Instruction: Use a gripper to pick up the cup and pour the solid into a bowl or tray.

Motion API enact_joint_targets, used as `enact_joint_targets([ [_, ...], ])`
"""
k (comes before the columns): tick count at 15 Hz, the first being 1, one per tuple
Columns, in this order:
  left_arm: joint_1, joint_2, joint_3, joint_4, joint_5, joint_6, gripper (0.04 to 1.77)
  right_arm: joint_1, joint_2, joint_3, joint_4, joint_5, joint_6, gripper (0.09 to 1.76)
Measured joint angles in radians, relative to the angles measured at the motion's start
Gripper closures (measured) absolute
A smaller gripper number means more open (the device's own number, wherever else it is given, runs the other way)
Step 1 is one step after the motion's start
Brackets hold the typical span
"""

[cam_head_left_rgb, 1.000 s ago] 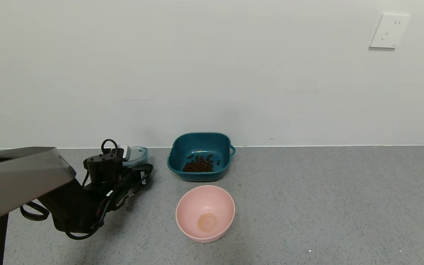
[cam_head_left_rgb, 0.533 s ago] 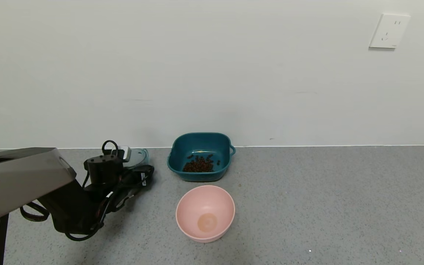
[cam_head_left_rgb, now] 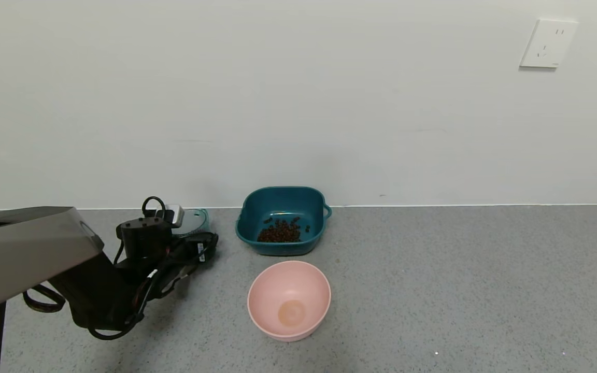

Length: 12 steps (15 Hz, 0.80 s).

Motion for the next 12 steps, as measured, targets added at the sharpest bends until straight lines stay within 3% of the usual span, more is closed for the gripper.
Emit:
enact_joint_targets([
  [3, -0.004, -0.061, 0.024, 0.053, -0.004, 0.005, 0.14, 0.000, 0.000, 0.000, 0.000, 0.000, 0.000, 0.14],
  [7, -0.005, -0.202, 0.030, 0.204, -0.005, 0.005, 0.12, 0.000, 0.000, 0.000, 0.000, 0.000, 0.000, 0.14],
  [10, -0.014, -0.355, -0.001, 0.398, -0.007, 0.006, 0.12, 0.000, 0.000, 0.000, 0.000, 0.000, 0.000, 0.14],
  [12, -0.033, -0.488, -0.046, 0.590, -0.010, 0.006, 0.11, 0.000, 0.000, 0.000, 0.000, 0.000, 0.000, 0.14],
])
